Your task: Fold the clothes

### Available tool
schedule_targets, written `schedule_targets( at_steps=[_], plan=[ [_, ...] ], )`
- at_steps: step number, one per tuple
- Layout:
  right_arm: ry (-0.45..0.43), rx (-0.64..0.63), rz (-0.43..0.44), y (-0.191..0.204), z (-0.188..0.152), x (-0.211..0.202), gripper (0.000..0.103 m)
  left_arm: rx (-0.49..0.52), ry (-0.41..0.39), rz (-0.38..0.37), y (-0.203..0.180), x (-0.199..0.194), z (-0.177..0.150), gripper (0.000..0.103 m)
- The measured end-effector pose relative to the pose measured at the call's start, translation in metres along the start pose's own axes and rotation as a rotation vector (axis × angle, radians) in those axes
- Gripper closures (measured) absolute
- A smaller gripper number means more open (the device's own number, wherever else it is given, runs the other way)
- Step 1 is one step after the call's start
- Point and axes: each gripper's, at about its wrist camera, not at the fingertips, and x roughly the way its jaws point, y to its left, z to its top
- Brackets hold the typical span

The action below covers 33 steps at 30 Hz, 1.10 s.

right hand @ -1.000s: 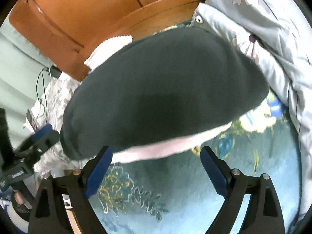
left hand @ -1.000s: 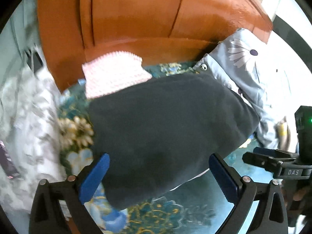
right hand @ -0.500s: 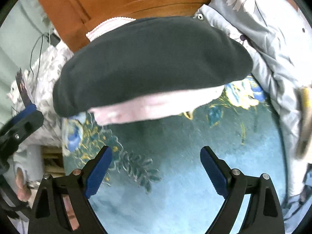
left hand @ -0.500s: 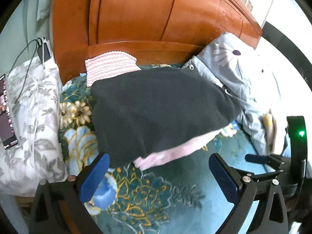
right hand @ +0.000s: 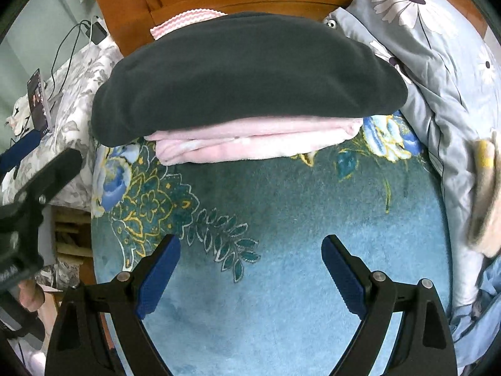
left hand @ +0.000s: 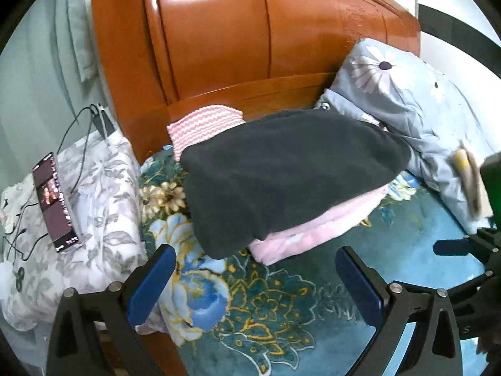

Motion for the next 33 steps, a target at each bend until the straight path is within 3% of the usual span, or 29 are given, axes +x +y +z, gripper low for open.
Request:
schedule_targets(
  at_steps=[7,21,33],
  plan=[
    [0.012,0.007,-0.019,-0.004,0.006,0.012,0.011,-0.012,-0.027,0.019,-0.006,0.019,-0.011,0.0],
    [-0.011,0.039,-0.079,-0.025,0.022,0.043,0.011,-0.086,0.105,0.008,0.007,0.075,-0.032,0.0],
    [-0.011,0.039,-0.058,-0.028,0.04,0.058,0.011,-0.129,0.119,-0.005,0.013,0.09,-0.028,0.0]
  ],
)
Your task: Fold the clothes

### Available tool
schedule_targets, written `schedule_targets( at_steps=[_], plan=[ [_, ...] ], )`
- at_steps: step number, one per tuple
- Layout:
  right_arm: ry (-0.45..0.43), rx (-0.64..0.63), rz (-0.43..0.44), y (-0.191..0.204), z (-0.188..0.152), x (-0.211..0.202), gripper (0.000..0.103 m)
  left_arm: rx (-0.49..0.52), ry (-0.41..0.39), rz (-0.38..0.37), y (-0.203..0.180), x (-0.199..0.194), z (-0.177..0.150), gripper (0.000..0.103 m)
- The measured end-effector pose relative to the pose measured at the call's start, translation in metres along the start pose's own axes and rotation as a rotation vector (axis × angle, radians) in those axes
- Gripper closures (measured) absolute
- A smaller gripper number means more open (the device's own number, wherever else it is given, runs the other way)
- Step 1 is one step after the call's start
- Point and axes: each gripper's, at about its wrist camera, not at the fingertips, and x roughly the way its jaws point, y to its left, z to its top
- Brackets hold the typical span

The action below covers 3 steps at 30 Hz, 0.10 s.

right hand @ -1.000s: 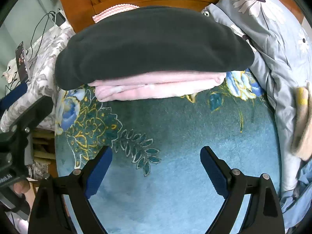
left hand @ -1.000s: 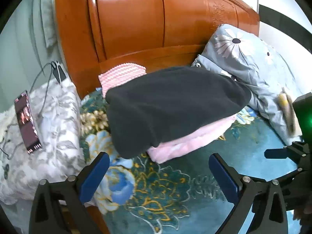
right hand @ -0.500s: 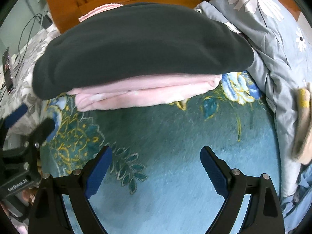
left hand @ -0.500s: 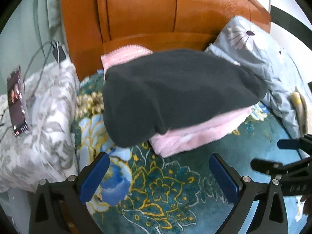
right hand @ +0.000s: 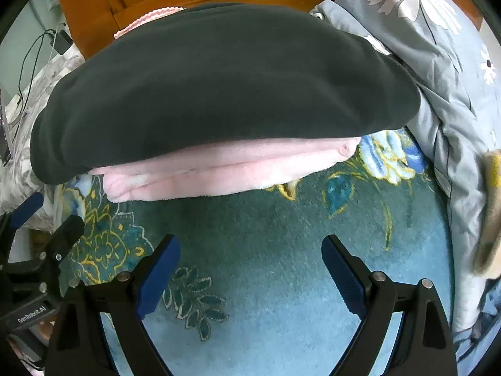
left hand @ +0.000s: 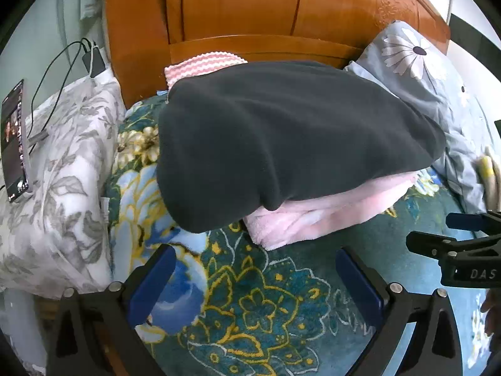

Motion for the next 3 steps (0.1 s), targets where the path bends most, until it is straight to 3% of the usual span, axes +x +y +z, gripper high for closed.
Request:
schedule_targets(
  at_steps=[3],
  plan=[
    [0.004,0.0,0.005,-0.0005,0.0012,0.0019,0.011,-0.003,0.009,-0.002,0.0,0.0021,0.0015,0.0]
  ],
)
